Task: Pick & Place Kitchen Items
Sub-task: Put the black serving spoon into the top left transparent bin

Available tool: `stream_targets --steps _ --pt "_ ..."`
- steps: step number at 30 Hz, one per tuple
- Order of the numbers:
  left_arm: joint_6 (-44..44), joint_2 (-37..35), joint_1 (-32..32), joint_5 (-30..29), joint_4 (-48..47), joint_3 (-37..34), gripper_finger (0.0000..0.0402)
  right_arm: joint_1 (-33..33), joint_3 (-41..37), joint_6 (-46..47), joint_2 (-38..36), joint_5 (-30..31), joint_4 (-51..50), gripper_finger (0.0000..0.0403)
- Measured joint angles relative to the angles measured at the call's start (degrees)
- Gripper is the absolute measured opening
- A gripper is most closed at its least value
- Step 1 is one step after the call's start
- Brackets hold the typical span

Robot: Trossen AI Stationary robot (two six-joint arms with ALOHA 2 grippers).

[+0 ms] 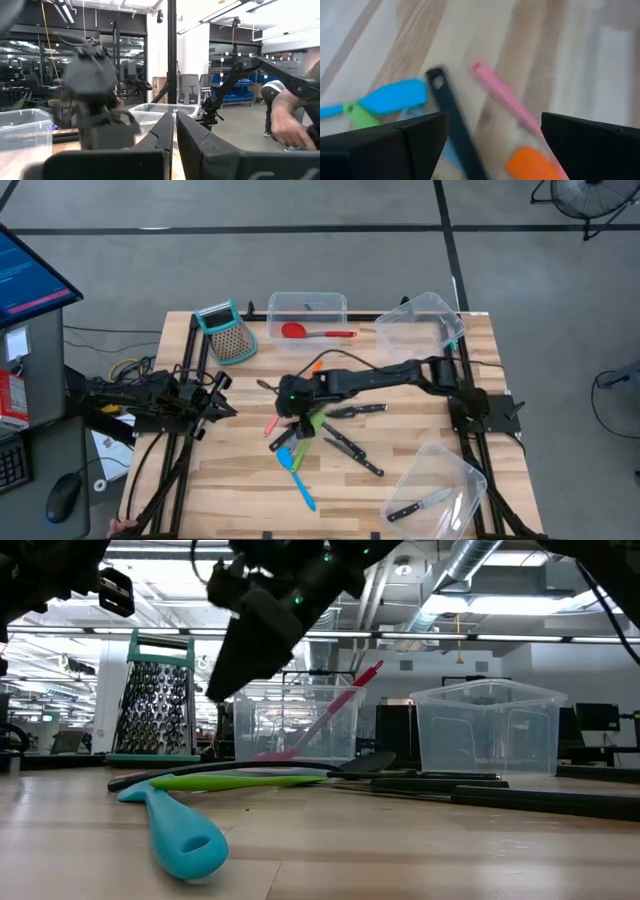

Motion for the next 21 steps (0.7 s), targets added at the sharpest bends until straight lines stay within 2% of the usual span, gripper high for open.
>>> stream_targets --steps 8,14,17,21 --pt "0.00 0.00 0.00 0.00 0.04 0.00 0.0008 1.24 0.33 -2.14 4.00 -1.27 2.69 0.0306" --pt "0.00 0.00 0.01 -0.02 -0.03 0.00 0.0008 0.96 0.19 -0.70 7.78 -1.54 3.28 0.0306" --pt "0.00 0.00 0.00 0.00 0.00 0.00 0.0008 0.54 0.26 1.06 8.55 -3.58 3.53 0.0305" --pt "0.00 0.00 0.02 -0.02 0.04 0.00 0.0008 0.24 0.24 2.04 8.63 -4.43 3.02 0.0279"
